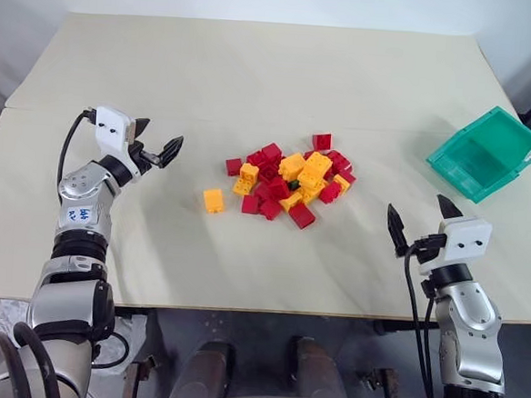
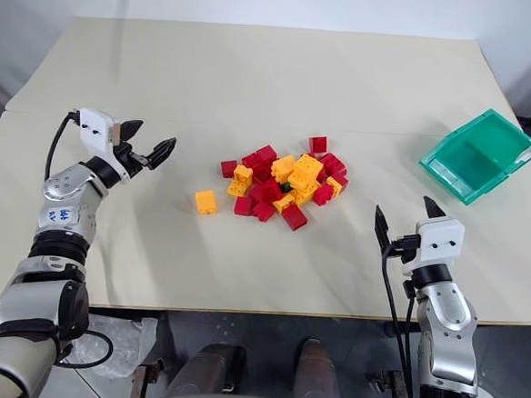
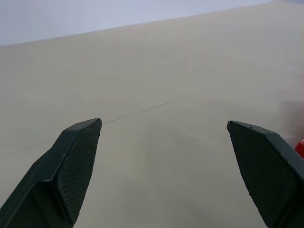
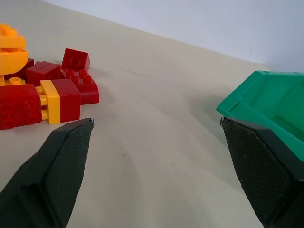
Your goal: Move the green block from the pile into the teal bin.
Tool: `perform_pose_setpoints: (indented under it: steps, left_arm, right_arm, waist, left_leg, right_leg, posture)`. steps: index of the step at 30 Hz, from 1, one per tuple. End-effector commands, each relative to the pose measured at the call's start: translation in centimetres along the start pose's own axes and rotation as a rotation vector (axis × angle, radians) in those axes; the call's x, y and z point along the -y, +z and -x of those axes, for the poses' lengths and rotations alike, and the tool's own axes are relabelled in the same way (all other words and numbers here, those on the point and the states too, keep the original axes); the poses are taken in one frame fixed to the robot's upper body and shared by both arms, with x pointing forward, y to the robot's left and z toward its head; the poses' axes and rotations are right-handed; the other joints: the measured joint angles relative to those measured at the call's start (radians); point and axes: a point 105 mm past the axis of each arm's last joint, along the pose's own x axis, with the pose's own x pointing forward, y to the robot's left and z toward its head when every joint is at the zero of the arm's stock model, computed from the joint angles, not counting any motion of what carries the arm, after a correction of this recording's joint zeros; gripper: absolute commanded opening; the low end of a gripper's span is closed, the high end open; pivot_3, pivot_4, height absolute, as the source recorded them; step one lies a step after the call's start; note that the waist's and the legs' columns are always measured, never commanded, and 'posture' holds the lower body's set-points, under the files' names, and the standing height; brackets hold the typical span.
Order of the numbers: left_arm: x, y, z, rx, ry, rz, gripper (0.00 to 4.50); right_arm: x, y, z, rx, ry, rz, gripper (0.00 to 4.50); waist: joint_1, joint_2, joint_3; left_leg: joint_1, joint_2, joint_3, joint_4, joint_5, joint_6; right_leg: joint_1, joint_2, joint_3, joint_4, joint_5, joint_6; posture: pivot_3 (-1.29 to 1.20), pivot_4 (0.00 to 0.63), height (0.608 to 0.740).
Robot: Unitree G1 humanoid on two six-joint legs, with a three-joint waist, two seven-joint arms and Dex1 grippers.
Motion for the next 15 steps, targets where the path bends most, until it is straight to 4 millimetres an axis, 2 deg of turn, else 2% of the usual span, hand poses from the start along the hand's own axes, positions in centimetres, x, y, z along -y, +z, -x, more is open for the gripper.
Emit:
perform_pose_setpoints:
  steps: [1,9,13,15]
  left_arm:
    - [-0.2,1.5,-0.1,0.053,-0.006,-0.005,4.5]
    - [-0.2,2.7,0.1,0.076,-0.056,-0.02,4.5]
    - [0.2,2.9,0.2,0.046,-0.117,-0.054,4.5]
    - [1.1,3.9,0.5,0.088,-0.218,-0.051,4.5]
  right_arm:
    - [0.7,1.6,-0.1,0.055,-0.012,0.024,4.49]
    - [1.4,2.1,-0.7,0.056,-0.011,0.029,4.49]
    - [1.2,2.4,-1.1,0.029,0.069,0.008,4.49]
    - [1.1,2.7,-1.2,0.004,0.161,-0.018,4.49]
  waist:
    - [0.0,0.0,0.0]
    - [-0.001,0.0,0.0]
    - [0.0,0.0,0.0]
    - [0.0,0.0,0.0]
  left_leg:
    - [0.0,0.0,0.0,0.0,0.0,0.0]
    - [0.0,0.0,0.0,0.001,0.0,0.0]
    - [0.0,0.0,0.0,0.001,0.0,0.0]
    - [0.0,0.0,0.001,0.001,0.0,0.0]
  right_leg:
    - [0.0,0.0,0.0,0.0,0.0,0.0]
    - [0.0,0.0,0.0,0.001,0.0,0.0]
    - [0.0,0.0,0.0,0.001,0.0,0.0]
    - [0.0,0.0,0.0,0.001,0.0,0.0]
  posture:
    - [0.0,0.15,0.74]
    - [0.0,0.15,0.74]
    - [0.0,0.15,0.74]
    - [0.0,0.15,0.74]
